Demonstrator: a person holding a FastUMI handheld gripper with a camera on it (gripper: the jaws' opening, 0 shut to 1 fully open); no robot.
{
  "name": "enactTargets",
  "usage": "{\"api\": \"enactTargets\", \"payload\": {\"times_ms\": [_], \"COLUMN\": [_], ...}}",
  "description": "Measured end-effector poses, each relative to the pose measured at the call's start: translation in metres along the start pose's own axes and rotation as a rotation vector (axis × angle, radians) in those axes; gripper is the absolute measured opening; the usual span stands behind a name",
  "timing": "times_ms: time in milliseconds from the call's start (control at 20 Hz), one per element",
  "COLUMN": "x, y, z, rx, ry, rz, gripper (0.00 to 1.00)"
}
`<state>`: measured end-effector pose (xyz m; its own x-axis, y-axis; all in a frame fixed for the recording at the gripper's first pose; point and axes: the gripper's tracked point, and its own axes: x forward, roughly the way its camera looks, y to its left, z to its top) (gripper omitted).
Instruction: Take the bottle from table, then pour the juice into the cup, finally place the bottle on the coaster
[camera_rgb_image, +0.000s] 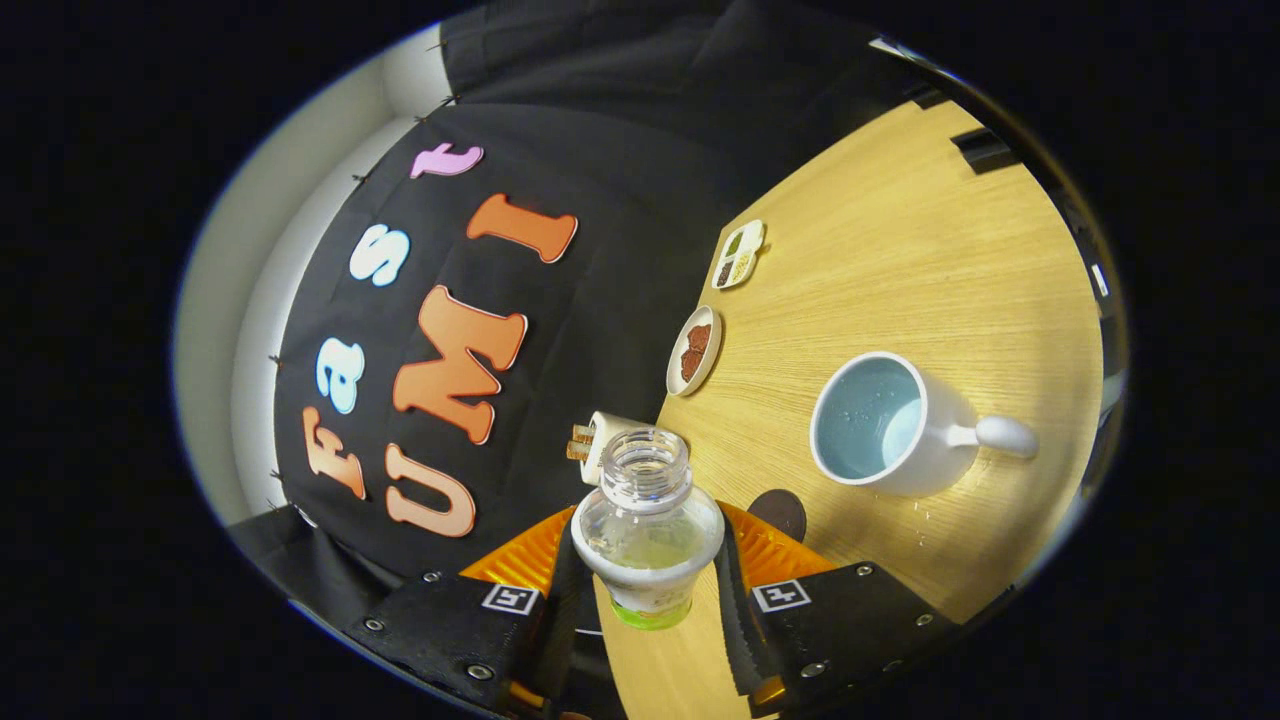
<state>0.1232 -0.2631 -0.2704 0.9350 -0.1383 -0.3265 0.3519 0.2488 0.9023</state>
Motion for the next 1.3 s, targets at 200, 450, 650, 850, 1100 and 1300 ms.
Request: {"api": "enactTargets", "payload": {"times_ms": [200,450,650,850,1100,1300], "x": [-0.001,0.008,0.013,0.014,0.017,0.02], "y": [-0.004,-0.009,-0.011,-0.01,-0.016,-0.018], "z": [0.003,0.001,0.0,0.006,0.004,0.005], "rx": [0.101,0.168,0.215,0.295,0.352,0.395], "ry": [-0.004,0.008,0.018,0.016,0.03,0.037], "rz": [0.007,-0.015,-0.024,-0.008,-0.033,-0.043], "gripper": [0.62,0.63,0.62,0.62,0.63,0.63]}}
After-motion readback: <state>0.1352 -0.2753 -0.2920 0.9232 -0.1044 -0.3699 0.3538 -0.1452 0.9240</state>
